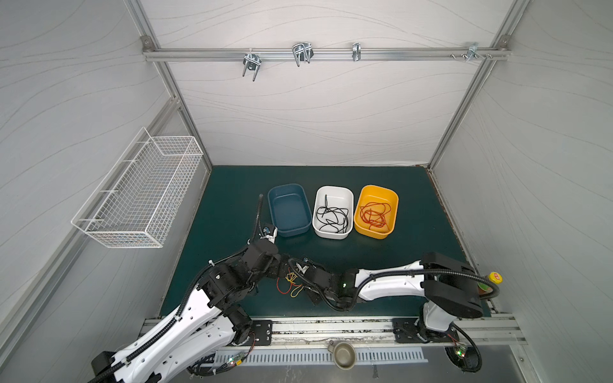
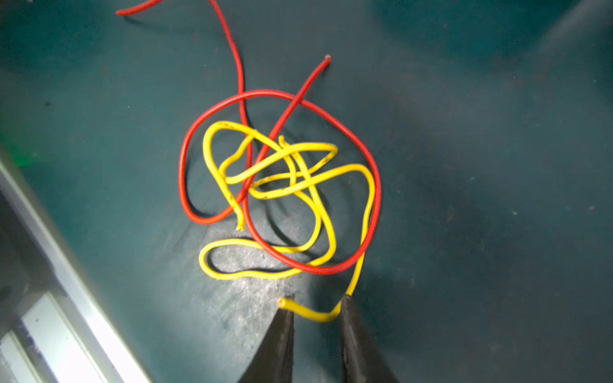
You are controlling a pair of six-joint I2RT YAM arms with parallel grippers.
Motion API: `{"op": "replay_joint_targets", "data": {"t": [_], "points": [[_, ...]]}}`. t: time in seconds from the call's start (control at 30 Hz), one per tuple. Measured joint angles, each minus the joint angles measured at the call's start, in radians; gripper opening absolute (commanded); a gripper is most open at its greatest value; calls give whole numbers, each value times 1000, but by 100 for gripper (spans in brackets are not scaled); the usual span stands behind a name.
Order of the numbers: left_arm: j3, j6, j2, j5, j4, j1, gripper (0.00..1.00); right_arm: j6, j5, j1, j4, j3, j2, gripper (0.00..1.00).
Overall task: Untangle the cables
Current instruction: 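Close the right gripper on the yellow wire end, then lift the yellow wire with the right gripper while left moves toward the tangle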
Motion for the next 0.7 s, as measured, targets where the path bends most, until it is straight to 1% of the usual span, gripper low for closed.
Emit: {"op": "replay_joint_targets", "data": {"t": [0.2, 0.27, 0.43, 0.57, 0.7], "points": [[0, 0, 0, 2, 0, 0, 100, -5, 15, -10, 1, 3, 5, 15], [0, 0, 0, 2, 0, 0, 100, -8, 14, -14, 3, 2, 5, 9], [-1, 0, 0, 2, 0, 0, 100, -11, 15, -18, 16, -5, 5, 0], [-3, 1, 0, 2, 2, 0, 100, -12, 18, -18, 15, -29, -21, 0], [-7, 1, 2, 5, 7, 0, 100, -11, 22, -18, 5, -73, -92, 0]]}}
